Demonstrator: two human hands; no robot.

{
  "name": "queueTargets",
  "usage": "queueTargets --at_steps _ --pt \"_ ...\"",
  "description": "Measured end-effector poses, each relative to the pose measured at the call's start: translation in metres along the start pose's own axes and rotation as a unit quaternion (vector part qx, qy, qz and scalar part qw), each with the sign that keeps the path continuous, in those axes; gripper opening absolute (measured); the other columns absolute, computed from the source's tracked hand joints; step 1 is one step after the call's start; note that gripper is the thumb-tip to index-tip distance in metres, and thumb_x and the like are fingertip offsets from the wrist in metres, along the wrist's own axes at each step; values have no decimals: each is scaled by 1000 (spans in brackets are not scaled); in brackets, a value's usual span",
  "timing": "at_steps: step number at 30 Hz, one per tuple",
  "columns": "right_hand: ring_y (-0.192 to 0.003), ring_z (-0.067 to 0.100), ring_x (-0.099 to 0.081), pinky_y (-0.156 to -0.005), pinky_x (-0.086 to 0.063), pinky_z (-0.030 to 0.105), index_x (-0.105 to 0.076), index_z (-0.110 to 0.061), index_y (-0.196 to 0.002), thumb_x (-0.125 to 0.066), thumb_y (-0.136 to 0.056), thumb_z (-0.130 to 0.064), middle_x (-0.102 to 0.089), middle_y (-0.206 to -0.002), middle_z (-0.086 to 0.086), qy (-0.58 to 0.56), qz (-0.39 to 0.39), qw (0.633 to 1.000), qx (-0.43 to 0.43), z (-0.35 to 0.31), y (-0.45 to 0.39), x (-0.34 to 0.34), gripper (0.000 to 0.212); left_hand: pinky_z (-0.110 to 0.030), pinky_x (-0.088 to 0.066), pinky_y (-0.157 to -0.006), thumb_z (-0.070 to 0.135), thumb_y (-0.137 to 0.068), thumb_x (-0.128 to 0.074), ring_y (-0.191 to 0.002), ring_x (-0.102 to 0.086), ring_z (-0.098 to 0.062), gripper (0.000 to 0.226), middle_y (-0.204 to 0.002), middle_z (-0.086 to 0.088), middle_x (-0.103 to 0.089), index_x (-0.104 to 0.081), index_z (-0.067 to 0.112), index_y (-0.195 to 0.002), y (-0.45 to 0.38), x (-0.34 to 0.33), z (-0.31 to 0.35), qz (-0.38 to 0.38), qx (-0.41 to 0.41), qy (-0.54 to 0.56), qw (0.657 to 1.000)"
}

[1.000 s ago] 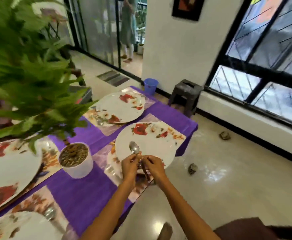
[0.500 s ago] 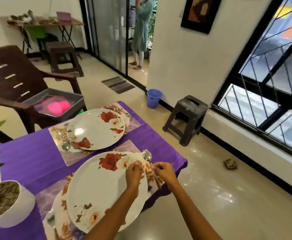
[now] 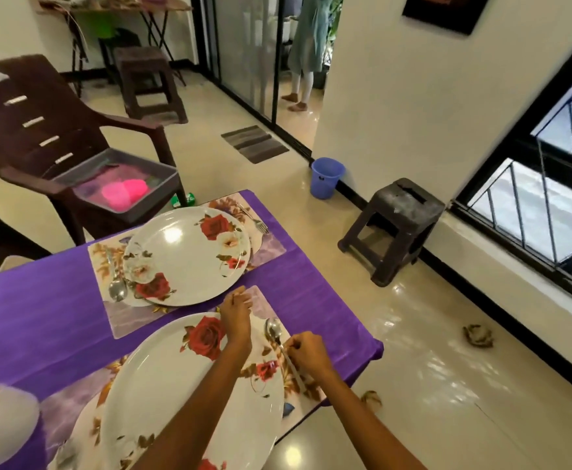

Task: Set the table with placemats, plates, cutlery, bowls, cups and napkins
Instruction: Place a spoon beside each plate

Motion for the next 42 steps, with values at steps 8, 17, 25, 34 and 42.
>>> queueTargets --at_steps 8,17,25,34,42 --pt "-85 18 -66 -80 -53 34 -70 -13 -87 -63 -84 -21 -72 -91 3 -47 -6 999 -17 7 -11 6 10 -28 -48 -72 9 -99 -40 -71 -58 -18 21 -82 -8 -61 -60 6 -103 -8 -46 0 -4 -24 32 999" --pt "-96 15 -58 -83 -48 28 -60 -17 -107 -51 -95 -29 -62 -108 1 -104 158 981 29 49 -63 139 19 -27 -46 -63 8 -97 -38 -64 -55 -14 21 -74 -1 -60 -59 12 -100 -9 -167 -6 -23 -67 2 997" --pt "-140 26 -27 -113 -26 43 -33 -19 -144 -40 -97 -47 -34 -150 7 118 155 980 49 163 -124 269 56 -30 -40 -83 16 -98 -40 -103 -56 -31 27 -111 -17 -61 -58 1 -114 39 -347 -76 -24 -63 -160 985" --pt "-147 25 7 -116 6 50 -5 -24 -152 -23 -98 -53 -1 -160 4 260 84 953 129 234 -173 360 64 -47 0 -117 43 -100 -20 -146 2 -29 60 -159 -11 -1 -7 13 -151 49 -445 -112 -70 -214 -675 703" --pt "-147 28 0 -115 4 52 -12 -22 -152 4 -84 -60 -9 -160 7 312 35 925 215 200 -271 379 79 -50 5 -115 47 -98 -19 -146 -1 -31 66 -158 -13 -7 -12 7 -150 -33 -488 -79 -23 -216 -659 720"
Point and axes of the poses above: each hand's wrist, its own y-axis away from the middle knuckle, its own x-axis out of the back of the hand, z = x × y, the point moved 5 cm from there along -y, towards the middle knuckle
